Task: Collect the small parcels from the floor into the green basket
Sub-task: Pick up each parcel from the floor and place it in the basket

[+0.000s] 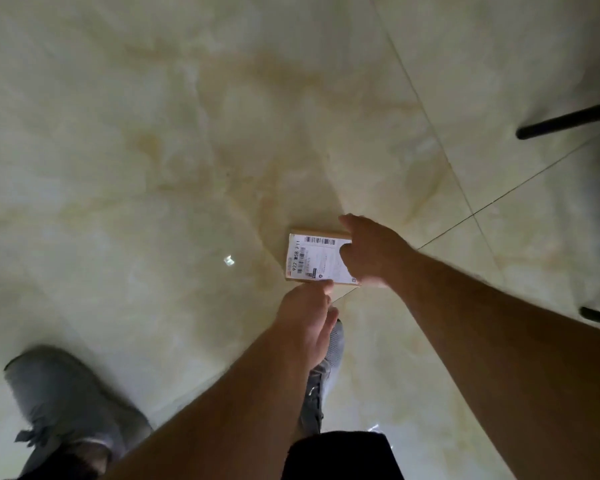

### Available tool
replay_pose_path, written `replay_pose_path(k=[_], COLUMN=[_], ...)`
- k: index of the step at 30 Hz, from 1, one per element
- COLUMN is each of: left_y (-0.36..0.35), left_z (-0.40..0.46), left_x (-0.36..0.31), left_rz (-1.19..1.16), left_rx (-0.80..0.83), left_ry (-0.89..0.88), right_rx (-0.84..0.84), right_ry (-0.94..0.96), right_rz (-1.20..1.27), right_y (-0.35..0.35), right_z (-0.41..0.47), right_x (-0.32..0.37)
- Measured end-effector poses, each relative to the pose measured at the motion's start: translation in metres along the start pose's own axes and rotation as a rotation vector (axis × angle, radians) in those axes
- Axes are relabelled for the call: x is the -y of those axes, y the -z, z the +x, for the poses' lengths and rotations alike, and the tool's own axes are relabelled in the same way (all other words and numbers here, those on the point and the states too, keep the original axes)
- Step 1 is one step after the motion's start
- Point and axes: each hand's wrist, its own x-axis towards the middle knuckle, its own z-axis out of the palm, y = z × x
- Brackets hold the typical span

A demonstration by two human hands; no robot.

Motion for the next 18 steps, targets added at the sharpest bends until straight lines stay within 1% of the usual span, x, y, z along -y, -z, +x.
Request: replay_pose_path(k=[4, 8, 12, 15, 18], left_y=[-0.003, 0.017, 0.052, 0.085, 0.120], left_z=[0.007, -0.018, -0.057, -0.095, -0.134], left_x=[-0.003, -0.010, -0.027, -0.047, -0.066], left_rz=[-0.131, -0.095, 0.058, 0.154, 0.168], left_rx=[0.029, 0.026, 0.020, -0.026, -0.048], left_ry=[0.022, -0.016, -0.147, -0.263, -0.355], right_rx=[0.044, 0.046, 0.033, -0.008, -0.008], right_ry=[0.003, -0.031, -0.010, 0.027, 0.073], right_rz=[-0.044, 0.059, 0.233, 0.360, 0.450], right_y=[-0.006, -0.008, -0.002, 0.005, 0.011], right_z=[0.004, -0.017, -0.054, -0.085, -0.118], right_x=[0.001, 0.013, 0.051, 0.092, 0.138])
